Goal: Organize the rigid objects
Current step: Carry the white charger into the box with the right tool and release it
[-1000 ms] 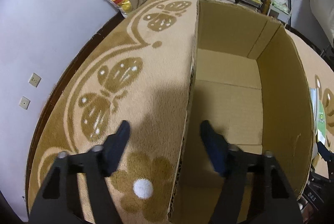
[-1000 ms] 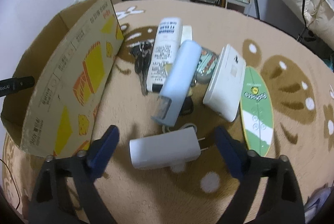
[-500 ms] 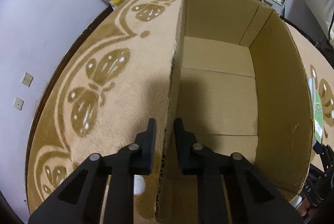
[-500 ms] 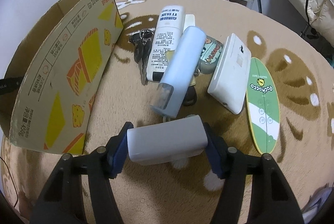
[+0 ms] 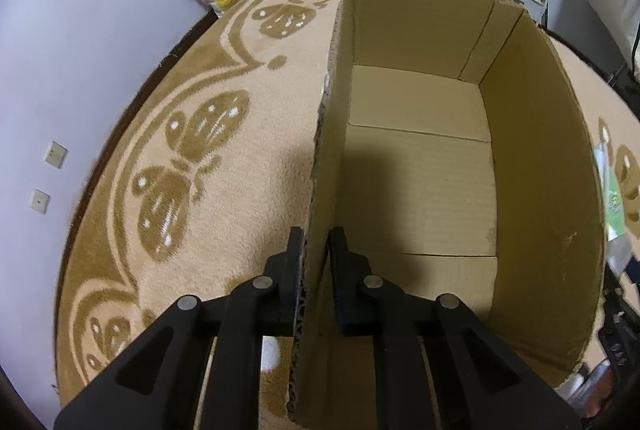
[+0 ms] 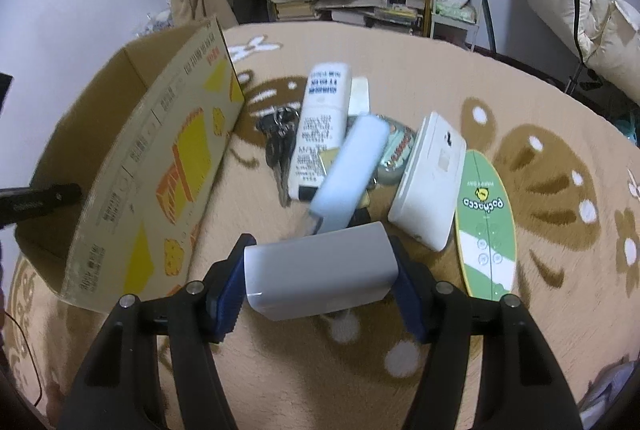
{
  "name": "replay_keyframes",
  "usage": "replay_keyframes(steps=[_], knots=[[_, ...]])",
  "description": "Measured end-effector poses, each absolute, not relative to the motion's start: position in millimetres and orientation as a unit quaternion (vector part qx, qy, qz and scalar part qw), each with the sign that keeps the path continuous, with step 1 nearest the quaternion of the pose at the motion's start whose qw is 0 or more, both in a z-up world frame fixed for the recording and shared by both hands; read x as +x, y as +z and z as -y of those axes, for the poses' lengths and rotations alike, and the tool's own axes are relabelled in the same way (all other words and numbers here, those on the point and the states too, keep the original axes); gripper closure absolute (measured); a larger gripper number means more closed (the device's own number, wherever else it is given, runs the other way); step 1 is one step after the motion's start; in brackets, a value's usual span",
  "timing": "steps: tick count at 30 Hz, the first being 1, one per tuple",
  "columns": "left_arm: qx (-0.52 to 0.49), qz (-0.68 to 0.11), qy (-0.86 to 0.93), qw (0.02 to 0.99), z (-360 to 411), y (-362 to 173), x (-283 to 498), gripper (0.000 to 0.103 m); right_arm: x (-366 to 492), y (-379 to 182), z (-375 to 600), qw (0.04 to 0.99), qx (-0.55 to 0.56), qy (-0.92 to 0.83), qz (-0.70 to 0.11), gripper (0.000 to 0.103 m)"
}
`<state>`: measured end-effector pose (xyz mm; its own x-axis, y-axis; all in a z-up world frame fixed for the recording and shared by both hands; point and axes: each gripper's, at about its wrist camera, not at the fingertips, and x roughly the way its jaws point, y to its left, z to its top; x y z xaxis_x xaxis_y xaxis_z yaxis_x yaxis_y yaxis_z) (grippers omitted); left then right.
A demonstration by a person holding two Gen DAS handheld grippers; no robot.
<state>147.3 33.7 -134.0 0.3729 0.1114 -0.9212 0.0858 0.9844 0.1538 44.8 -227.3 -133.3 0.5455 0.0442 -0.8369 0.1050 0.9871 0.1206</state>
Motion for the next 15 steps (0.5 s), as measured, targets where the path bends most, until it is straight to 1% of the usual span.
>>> replay_keyframes(steps=[8, 15], knots=[[0.129, -0.551, 0.022, 0.824, -25, -138, 146, 0.087, 44, -129, 226, 0.88, 0.081, -0.015, -0.467, 0.034], [0.143, -0.558, 0.03, 0.817, -22, -145, 150, 0.086, 45, -107, 220, 0.893, 0.083, -0.001, -0.443, 0.034]])
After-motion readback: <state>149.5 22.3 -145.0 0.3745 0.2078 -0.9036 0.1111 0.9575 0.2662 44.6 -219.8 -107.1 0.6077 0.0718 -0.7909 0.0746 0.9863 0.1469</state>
